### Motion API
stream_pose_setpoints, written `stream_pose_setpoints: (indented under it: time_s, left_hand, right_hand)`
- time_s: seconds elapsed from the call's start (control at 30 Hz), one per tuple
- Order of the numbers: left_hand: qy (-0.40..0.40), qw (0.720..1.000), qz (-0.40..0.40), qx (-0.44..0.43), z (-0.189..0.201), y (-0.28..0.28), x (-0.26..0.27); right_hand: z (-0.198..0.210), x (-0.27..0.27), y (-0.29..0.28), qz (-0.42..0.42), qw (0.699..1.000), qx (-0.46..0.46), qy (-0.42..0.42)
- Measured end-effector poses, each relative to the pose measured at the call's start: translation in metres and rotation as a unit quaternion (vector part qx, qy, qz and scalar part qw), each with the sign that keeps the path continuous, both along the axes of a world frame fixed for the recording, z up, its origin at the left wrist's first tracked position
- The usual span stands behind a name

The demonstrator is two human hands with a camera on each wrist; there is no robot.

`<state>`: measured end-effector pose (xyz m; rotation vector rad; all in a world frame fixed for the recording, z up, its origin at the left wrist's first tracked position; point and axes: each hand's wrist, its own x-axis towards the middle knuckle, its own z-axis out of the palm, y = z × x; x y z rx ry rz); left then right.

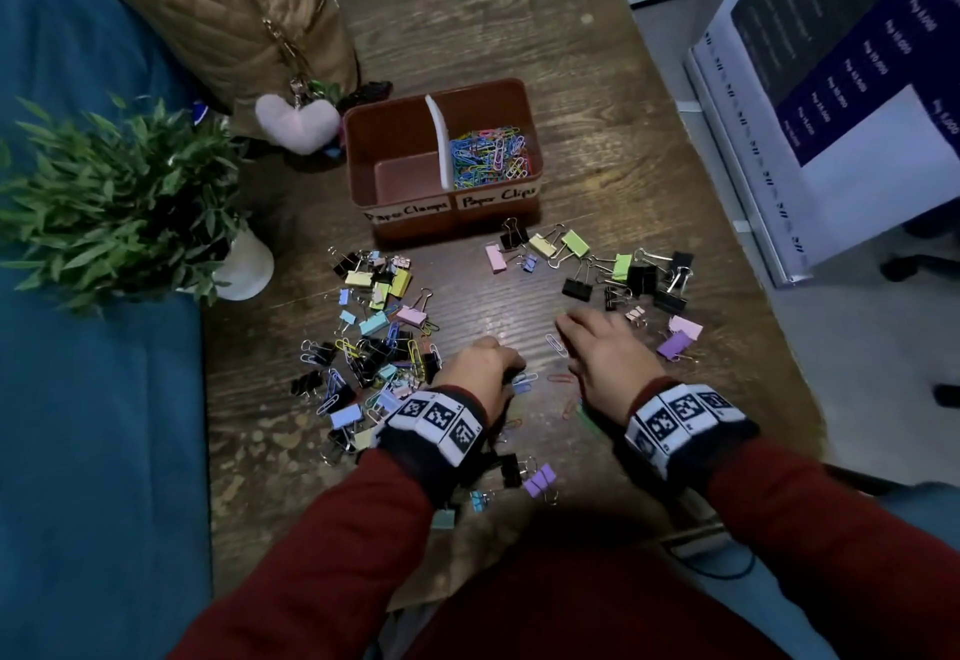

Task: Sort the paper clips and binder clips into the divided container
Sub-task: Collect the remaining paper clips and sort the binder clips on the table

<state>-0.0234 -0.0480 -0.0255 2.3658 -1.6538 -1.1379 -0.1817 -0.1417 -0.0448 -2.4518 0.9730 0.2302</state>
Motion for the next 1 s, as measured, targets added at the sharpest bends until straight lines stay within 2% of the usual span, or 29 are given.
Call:
stream_pose_setpoints:
  time_s: [0.1, 0.17, 0.23, 0.3, 0.37, 0.43, 0.57, 0.7, 0.83, 1.0]
  left_hand:
    - [-0.024, 0.998, -0.066, 0.006, 0.003, 0.006, 0.001]
    - [-0.035, 0.996, -0.075, 0.020, 0.006, 0.015, -0.001]
    - [-0.047, 0.995, -0.075, 0.041, 0.007, 0.027, -0.003]
    - [-0.043, 0.996, -0.056, 0.047, 0.007, 0.037, -0.006]
    - [-0.030, 0.999, -0.022, 0.031, 0.004, 0.045, -0.005]
    - [-0.023, 1.000, 0.006, 0.019, 0.003, 0.050, -0.003]
    - [-0.029, 0.999, 0.034, 0.007, 0.003, 0.055, 0.005]
    - [-0.040, 0.997, 0.060, 0.005, 0.003, 0.060, 0.012]
    - [-0.041, 0.995, 0.092, -0.005, -0.001, 0.067, 0.015]
    - [-0.061, 0.992, 0.108, 0.010, 0.000, 0.066, 0.012]
  right_hand:
    - [0.000, -0.005, 0.007, 0.096, 0.995, 0.015, 0.005]
    - [0.004, -0.017, 0.010, 0.136, 0.990, 0.033, 0.009]
    - [0.008, -0.032, 0.011, 0.160, 0.985, 0.045, 0.050]
    - [0.010, -0.041, 0.012, 0.154, 0.985, 0.042, 0.070]
    - [0.008, -0.040, 0.015, 0.119, 0.991, 0.047, 0.039]
    - [0.006, -0.030, 0.018, 0.078, 0.995, 0.060, -0.004]
    - [0.006, 0.003, 0.022, 0.016, 0.995, 0.095, -0.020]
    - [0.009, 0.028, 0.033, 0.053, 0.993, 0.098, -0.030]
    - [0.009, 0.039, 0.048, 0.105, 0.993, 0.045, 0.022]
    - [0.002, 0.051, 0.054, 0.109, 0.994, 0.027, -0.016]
